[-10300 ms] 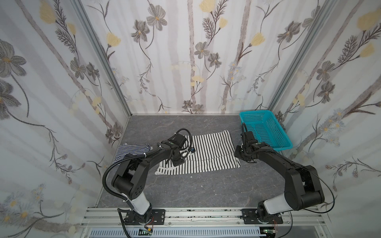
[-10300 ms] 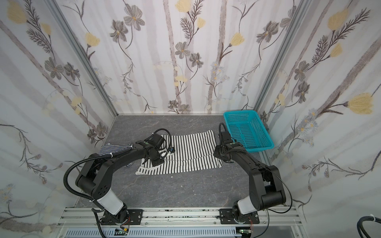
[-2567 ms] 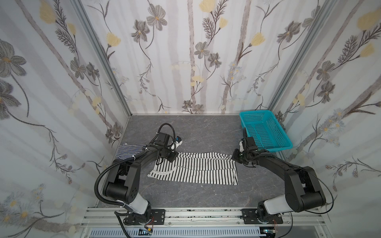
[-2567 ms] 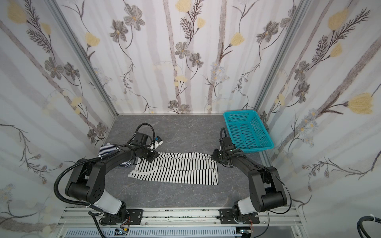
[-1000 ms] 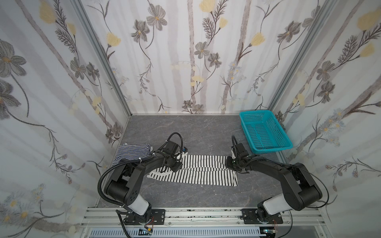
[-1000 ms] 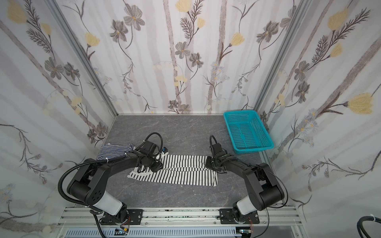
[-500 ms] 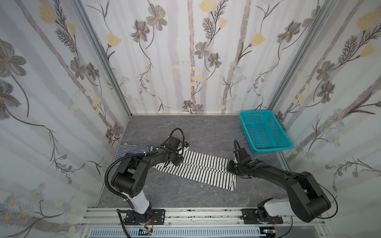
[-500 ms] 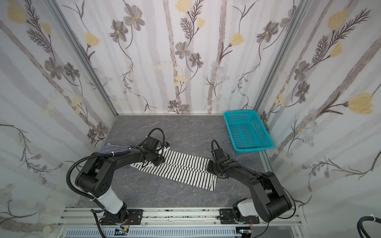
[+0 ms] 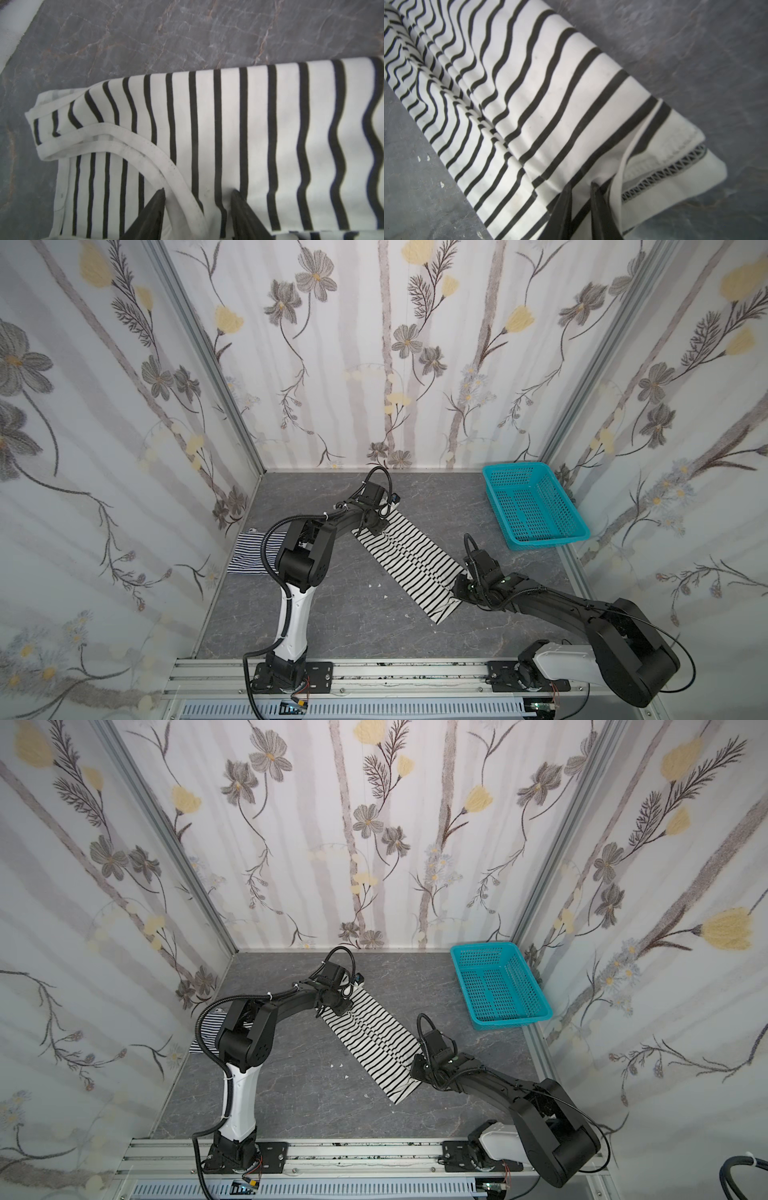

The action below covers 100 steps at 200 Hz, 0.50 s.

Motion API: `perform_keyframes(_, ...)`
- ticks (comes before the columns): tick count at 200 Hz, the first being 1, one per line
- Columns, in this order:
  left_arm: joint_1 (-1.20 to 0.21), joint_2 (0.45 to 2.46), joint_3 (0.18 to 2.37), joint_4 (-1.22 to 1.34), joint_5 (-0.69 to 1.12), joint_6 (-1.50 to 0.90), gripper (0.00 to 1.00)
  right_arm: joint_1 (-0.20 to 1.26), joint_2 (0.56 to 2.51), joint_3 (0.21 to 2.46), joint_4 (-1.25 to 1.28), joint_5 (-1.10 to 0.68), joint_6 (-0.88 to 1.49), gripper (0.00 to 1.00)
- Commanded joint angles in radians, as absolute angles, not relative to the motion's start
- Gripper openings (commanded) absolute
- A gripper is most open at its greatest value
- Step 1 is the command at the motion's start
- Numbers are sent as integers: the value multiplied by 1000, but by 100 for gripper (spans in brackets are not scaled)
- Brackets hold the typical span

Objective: Fold and stack tank tops
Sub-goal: Rotate the tank top at the center of the table.

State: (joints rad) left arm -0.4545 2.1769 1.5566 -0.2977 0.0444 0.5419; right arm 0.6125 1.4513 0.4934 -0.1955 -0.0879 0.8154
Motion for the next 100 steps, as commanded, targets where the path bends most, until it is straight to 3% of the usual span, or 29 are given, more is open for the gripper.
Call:
perform_keyframes(1,-472,2211,1622,-357,32,540,54,690,1469,493,-282,-108,887,20)
perform_keyframes(40,-507,2237,1670,-362,23,535,55,890,1510,509,-262,-122,985,20)
perform_keyframes(100,-552,2220,1607,-364,34,555,55,1165,1776,732,-291,-138,994,20)
